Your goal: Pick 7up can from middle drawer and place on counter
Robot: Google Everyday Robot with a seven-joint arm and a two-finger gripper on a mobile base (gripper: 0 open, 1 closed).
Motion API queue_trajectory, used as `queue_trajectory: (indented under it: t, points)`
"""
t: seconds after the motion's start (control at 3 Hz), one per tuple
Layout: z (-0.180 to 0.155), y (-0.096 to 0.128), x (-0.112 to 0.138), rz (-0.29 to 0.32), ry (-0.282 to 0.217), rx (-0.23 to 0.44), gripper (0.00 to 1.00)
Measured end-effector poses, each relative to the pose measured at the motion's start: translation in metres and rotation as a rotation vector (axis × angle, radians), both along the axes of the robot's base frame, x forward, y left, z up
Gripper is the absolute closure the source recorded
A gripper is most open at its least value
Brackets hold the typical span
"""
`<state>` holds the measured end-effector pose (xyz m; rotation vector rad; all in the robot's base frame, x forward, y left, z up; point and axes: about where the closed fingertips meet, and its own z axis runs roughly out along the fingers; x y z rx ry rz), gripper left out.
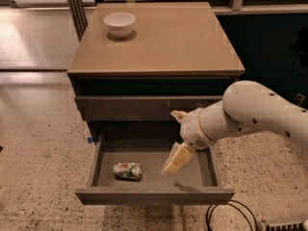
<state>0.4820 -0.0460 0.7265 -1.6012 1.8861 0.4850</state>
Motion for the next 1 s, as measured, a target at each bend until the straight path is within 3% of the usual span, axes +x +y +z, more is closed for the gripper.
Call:
queue_trajectory:
  t: [0.33,1.0]
  points:
    - [-0.011,0.002,0.009,-0.012,0.001,0.013,0.00]
    - [-0.088,0.038,0.046,-0.006,-0.021,0.038,0.00]
